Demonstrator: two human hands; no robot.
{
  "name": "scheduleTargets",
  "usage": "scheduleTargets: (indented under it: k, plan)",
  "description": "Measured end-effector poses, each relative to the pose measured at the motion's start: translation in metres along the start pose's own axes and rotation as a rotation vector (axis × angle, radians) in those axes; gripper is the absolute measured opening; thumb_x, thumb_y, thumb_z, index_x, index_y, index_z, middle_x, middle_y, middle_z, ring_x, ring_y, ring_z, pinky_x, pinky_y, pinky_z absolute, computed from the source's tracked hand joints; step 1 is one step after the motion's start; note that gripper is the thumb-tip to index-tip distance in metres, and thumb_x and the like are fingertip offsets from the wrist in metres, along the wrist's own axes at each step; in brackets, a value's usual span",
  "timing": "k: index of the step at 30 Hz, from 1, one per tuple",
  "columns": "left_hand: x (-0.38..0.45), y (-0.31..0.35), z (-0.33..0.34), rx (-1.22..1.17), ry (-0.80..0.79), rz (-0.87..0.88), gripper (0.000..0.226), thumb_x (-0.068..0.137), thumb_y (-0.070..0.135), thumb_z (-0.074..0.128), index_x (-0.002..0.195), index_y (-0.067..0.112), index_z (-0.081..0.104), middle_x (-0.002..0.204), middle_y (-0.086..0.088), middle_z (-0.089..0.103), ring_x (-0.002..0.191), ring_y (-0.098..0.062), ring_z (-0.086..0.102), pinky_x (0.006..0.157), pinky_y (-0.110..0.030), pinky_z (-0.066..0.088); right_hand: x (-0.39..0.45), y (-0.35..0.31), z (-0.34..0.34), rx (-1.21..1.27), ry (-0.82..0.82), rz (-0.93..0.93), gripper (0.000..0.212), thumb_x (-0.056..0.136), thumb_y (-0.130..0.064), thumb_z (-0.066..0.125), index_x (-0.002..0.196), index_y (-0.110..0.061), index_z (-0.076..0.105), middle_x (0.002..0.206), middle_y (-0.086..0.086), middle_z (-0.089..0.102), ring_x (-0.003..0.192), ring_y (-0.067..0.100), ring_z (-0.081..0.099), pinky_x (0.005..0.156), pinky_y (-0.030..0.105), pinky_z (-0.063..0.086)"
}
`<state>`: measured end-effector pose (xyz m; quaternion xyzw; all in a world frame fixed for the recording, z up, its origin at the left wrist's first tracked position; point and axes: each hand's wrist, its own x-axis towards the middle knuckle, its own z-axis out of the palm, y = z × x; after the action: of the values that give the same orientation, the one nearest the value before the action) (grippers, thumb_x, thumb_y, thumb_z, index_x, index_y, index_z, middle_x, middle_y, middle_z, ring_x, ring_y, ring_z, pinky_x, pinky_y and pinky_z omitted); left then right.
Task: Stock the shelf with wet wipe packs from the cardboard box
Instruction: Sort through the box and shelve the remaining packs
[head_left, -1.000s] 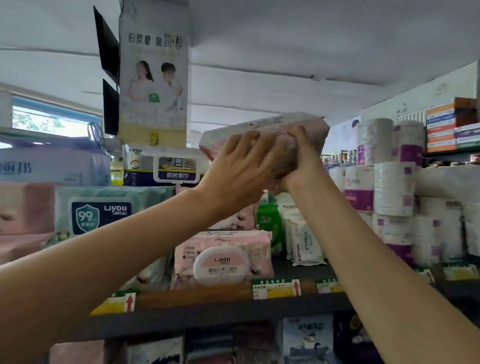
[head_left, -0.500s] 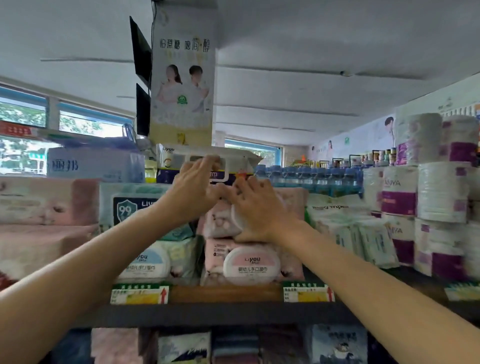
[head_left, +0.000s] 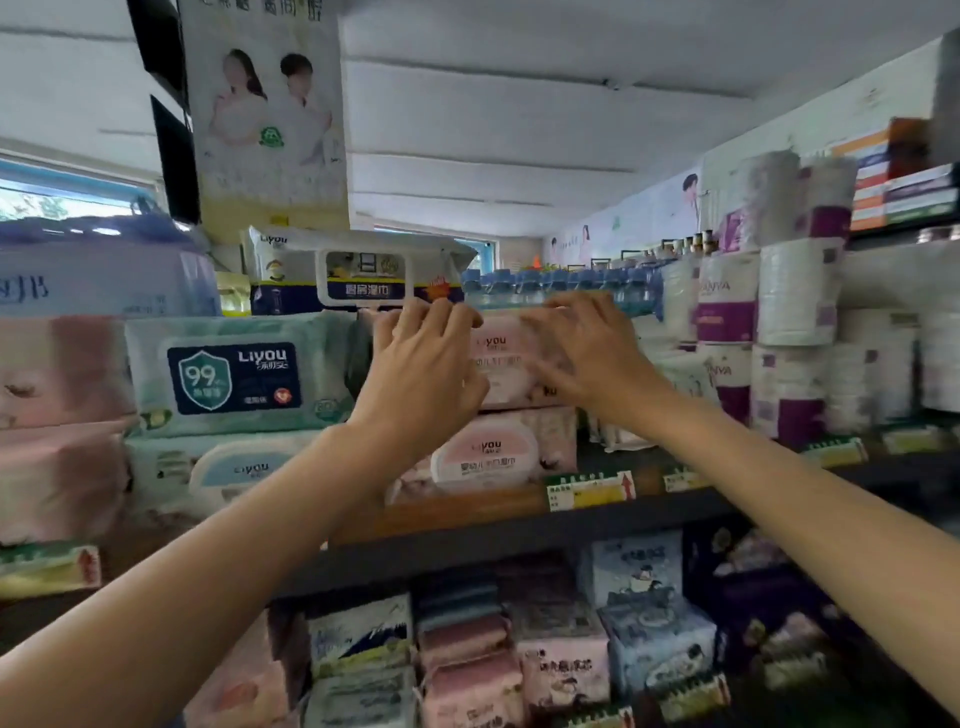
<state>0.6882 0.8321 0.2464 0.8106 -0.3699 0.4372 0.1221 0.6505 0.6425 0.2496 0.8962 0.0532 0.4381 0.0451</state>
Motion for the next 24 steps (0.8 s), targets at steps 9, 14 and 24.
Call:
scheduleTargets:
  k: [9, 14, 24]
  plan:
    - [-0.076, 0.186, 0.055, -0.402, -0.516, 0.594, 0.044, 0.092, 0.032, 0.044, 0.131, 0.014, 0.035, 0.128, -0.008, 0.047, 0.117, -0.03, 0.046, 0.097, -0.044, 0.031, -0.264, 0.015, -0.121, -0.039, -0.631, 0.749, 0.025, 0.095, -0.021, 0.048, 0.113, -0.012, 0.063, 0.107, 0.004, 0.065, 0.1, 0.02, 0.06, 0.073, 0.019, 0.034]
    - [-0.188, 0.335, 0.043, -0.548, -0.764, 1.04, 0.042, 0.091, 0.033, 0.049, 0.129, 0.019, 0.04, 0.125, -0.004, 0.047, 0.117, -0.026, 0.048, 0.104, -0.045, 0.026, -0.488, -0.043, -0.217, -0.198, -0.97, 1.261, 0.027, 0.095, -0.021, 0.047, 0.119, -0.011, 0.057, 0.119, 0.007, 0.059, 0.111, 0.026, 0.055, 0.088, 0.029, 0.041]
    - [-0.391, 0.55, -0.004, -0.663, -0.996, 1.454, 0.036, 0.092, 0.03, 0.048, 0.127, 0.019, 0.047, 0.127, -0.003, 0.053, 0.119, -0.022, 0.05, 0.103, -0.039, 0.03, -0.778, -0.193, -0.315, -0.028, -1.011, 2.032, 0.028, 0.097, -0.016, 0.039, 0.114, -0.007, 0.059, 0.117, 0.011, 0.06, 0.104, 0.029, 0.057, 0.08, 0.034, 0.045]
